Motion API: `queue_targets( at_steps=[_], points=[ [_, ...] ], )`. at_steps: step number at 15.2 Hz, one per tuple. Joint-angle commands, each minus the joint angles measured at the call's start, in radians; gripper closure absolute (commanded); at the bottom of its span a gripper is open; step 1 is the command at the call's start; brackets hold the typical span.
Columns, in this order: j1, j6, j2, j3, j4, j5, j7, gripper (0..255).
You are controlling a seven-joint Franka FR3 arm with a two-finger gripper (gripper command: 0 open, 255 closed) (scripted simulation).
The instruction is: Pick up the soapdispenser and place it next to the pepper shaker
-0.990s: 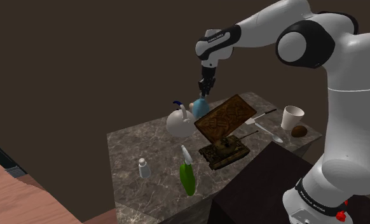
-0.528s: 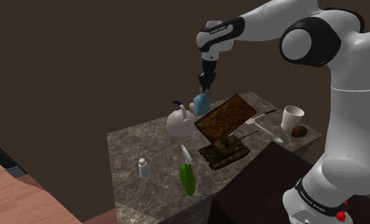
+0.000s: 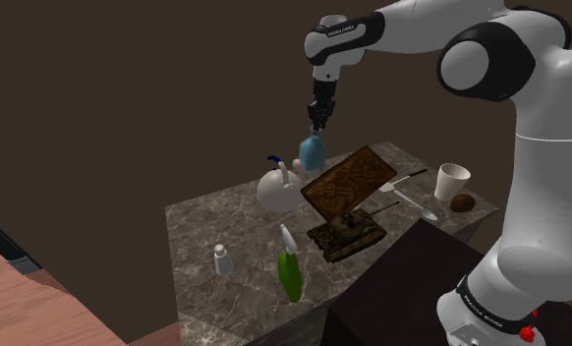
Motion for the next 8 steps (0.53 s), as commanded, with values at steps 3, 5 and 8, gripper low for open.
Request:
queue_targets(
  at_steps=[3, 5, 8],
  points=[
    [-0.002, -0.051, -0.007, -0.001, 0.044, -0.003, 0.007, 255],
    [-0.003, -0.076, -0.009, -0.002, 0.068, -0.004, 0.01, 255],
    [-0.005, -0.115, -0.011, -0.002, 0.106, -0.006, 0.015, 255]
  ],
)
